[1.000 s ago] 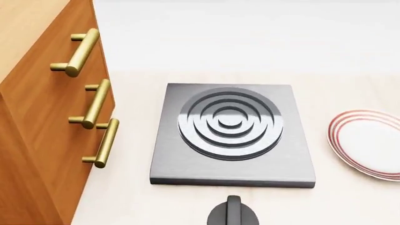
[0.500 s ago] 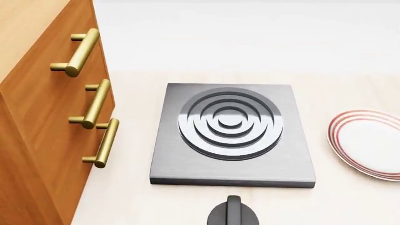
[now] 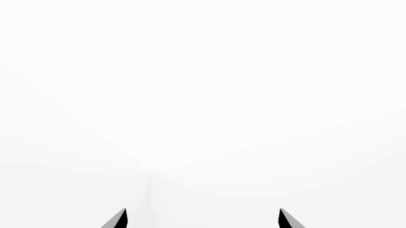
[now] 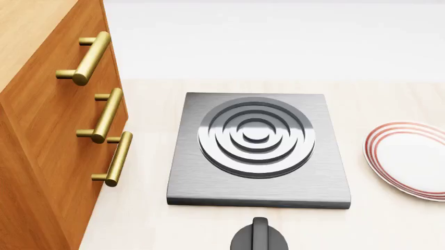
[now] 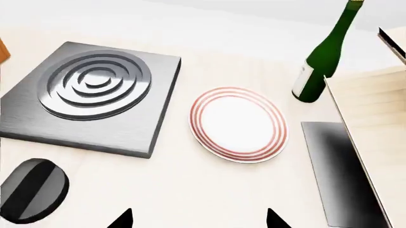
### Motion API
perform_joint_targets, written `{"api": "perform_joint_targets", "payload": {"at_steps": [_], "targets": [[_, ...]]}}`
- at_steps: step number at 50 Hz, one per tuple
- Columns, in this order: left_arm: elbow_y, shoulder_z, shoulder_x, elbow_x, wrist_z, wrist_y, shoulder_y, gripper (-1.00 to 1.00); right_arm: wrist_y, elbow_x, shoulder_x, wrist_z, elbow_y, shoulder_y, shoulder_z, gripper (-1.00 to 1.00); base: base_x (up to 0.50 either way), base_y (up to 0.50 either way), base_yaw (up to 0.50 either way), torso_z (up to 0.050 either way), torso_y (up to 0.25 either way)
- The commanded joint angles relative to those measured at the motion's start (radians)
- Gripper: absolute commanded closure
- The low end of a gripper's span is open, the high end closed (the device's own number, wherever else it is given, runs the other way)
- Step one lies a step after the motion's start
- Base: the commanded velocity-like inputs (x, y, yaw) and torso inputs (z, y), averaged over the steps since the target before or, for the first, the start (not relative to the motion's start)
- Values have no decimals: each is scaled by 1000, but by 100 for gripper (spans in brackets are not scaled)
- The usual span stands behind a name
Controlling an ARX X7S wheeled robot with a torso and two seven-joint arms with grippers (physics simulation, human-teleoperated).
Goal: Put the bowl on the stove.
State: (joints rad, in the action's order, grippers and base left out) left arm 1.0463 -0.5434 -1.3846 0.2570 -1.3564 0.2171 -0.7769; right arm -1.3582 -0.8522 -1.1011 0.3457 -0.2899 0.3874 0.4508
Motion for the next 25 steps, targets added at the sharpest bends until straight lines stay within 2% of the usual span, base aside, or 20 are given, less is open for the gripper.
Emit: {"api": "perform_joint_targets", "payload": {"at_steps": [1,11,25], "targets": [[1,-35,27,29,47,26,-7,-100,-23,62,-72,58,42,-133,12,-100,0,0,0,0,0],[1,-30,24,25,36,29,-7,-100,-25,90,-96,59,61,-185,25,-100,0,0,0,0,0],[1,-10,17,11,23,29,-7,-100,-9,107,-54,25,101,-190,-14,-100,0,0,0,0,0]]}}
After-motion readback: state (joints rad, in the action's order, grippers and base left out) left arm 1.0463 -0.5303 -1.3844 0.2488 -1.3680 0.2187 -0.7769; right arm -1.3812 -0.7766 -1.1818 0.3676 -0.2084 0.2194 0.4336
